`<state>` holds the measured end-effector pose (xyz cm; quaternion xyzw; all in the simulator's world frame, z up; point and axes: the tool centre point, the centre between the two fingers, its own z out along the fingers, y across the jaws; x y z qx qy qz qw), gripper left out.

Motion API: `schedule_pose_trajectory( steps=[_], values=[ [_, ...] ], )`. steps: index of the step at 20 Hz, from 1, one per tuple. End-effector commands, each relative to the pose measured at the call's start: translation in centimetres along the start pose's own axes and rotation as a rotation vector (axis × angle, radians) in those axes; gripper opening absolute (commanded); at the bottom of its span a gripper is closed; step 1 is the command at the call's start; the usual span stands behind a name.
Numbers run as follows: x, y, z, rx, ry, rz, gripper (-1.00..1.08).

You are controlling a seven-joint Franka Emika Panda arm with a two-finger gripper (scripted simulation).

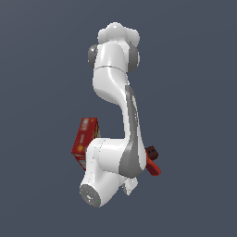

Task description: Pick up a designated object from a clutter of objects.

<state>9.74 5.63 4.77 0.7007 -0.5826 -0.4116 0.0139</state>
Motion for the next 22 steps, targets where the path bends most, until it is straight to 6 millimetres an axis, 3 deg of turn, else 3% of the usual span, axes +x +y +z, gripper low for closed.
schedule_pose_trajectory(
  steps=[1, 12, 22],
  values=[
    [-0.3, 0.4, -0.3, 0.002, 0.0, -0.002, -1.0],
    [-1.5, 4.4, -1.5, 0.002, 0.0, -0.002, -1.0],
    [-3.5, 10.3, -3.5, 0.003, -0.001, -0.002, -1.0]
  ],
)
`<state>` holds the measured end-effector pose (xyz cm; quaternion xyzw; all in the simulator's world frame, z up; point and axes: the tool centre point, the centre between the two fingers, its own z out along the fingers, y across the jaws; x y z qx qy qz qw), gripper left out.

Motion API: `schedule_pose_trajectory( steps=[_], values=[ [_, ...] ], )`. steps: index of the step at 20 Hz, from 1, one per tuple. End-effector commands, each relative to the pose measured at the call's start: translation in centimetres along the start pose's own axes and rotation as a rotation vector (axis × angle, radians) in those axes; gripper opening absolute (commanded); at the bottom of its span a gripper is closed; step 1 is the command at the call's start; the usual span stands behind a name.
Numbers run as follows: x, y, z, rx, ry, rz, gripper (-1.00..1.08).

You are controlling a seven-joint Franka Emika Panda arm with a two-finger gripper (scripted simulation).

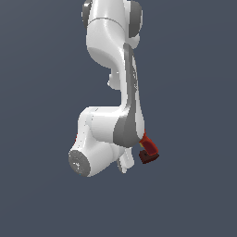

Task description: Pick up a designated object from a clutter of objects.

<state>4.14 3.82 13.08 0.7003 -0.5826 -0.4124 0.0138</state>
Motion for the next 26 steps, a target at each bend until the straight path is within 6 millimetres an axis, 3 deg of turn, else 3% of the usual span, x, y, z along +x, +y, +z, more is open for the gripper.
schedule_pose_trajectory(
  steps=[1, 19, 26],
  values=[
    [-0.7, 1.8, -0.8, 0.003, 0.001, -0.002, -1.0],
    [-6.0, 17.3, -6.3, 0.004, 0.0, -0.003, -1.0],
    [-7.6, 21.8, -8.1, 0.003, 0.001, -0.003, -1.0]
  ],
)
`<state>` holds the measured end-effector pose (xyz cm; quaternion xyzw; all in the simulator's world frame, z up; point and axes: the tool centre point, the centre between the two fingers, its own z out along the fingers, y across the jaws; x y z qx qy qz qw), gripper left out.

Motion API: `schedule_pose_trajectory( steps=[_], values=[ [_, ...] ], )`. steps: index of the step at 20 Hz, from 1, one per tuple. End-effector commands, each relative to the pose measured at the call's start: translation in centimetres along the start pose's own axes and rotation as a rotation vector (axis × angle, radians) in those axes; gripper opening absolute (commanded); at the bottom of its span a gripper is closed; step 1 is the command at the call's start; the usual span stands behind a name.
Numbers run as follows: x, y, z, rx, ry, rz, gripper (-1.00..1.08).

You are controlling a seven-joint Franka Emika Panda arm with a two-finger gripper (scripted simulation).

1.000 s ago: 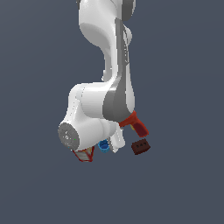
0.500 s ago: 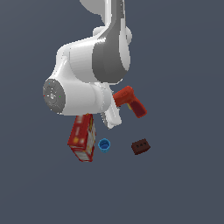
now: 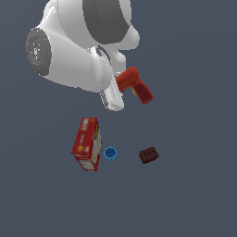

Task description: Pick up a designated object from a clutter of objects.

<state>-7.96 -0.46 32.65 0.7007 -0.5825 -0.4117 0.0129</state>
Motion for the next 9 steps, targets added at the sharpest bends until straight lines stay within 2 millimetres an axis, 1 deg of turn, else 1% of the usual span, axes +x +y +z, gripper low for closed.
schedule_pose_trajectory(
  steps=[1, 5, 9],
  values=[
    [-0.6, 1.4, -0.6, 0.001, 0.001, -0.001, -1.0],
    [-1.1, 2.8, -1.3, 0.001, 0.001, -0.001, -1.0],
    [-1.3, 3.2, -1.5, 0.001, 0.002, -0.001, -1.0]
  ],
)
